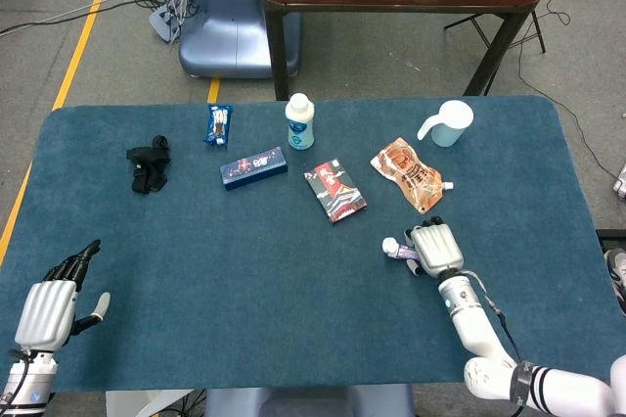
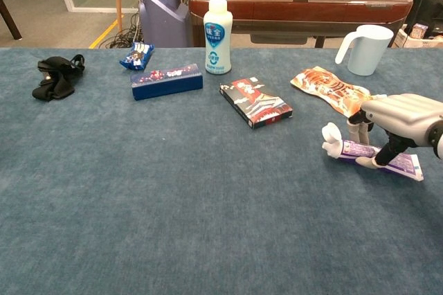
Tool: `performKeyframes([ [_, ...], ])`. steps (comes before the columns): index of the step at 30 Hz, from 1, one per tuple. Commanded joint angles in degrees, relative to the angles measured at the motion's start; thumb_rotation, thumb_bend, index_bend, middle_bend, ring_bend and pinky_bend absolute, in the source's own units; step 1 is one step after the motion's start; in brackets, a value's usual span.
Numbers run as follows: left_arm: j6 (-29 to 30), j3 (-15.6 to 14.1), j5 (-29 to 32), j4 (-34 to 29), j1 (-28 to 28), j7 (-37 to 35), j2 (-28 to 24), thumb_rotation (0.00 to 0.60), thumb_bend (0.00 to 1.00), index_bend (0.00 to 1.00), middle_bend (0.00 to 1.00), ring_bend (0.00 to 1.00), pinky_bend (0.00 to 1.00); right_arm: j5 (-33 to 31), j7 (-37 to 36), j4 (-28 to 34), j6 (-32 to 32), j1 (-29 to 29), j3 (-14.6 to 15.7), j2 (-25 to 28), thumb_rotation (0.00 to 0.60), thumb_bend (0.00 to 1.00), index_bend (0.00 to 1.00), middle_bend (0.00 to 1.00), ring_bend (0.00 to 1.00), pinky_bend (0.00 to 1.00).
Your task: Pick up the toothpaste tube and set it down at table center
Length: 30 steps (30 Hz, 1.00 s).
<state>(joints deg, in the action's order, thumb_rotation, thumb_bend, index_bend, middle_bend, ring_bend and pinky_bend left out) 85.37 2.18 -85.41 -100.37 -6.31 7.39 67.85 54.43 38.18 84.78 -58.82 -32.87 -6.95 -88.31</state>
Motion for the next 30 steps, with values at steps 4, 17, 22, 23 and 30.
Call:
performKeyframes([
  [4,-0.5,0.0,0.1,0.2,-0.1,0.0,-0.4,0.600,0.36,0.00,0.16,0.18,0.25,-1.8,2.9,0.0,2.0,-1.9,0.6,0.6,0.600,0.50,0.55,0.52,0.33,0.19],
  [17,-12.4,1.4,-2.1,-3.3,-8.6,0.2,-8.0,0.600,0.36,0.00,0.35,0.39,0.41,0.0,2.6,14.7,10.9,-9.1,-1.0,14.1,0.600,0.79,0.70,0.62,0.46,0.25],
  [22,-20.7,2.0,-5.7,-4.5,-15.3,-0.5,-11.0,0.600,0.36,0.00,0.50,0.53,0.56,-2.3,3.9,21.8,16.5,-14.7,-2.1,21.5,0.600,0.83,0.72,0.64,0.50,0.28],
  [23,-22.2,2.1,-6.2,-4.7,-16.6,-0.5,-11.3,0.600,0.36,0.00,0.54,0.57,0.58,-3.1,4.2,22.8,17.6,-15.9,-2.2,22.6,0.600,0.83,0.73,0.64,0.50,0.28],
  [30,-31.0,3.3,-9.3,-5.6,-25.0,0.4,-11.2,0.600,0.36,0.00,0.63,0.66,0.69,-11.3,8.0,26.5,23.1,-26.4,-0.6,26.7,0.600,0.84,0.75,0.66,0.54,0.30],
])
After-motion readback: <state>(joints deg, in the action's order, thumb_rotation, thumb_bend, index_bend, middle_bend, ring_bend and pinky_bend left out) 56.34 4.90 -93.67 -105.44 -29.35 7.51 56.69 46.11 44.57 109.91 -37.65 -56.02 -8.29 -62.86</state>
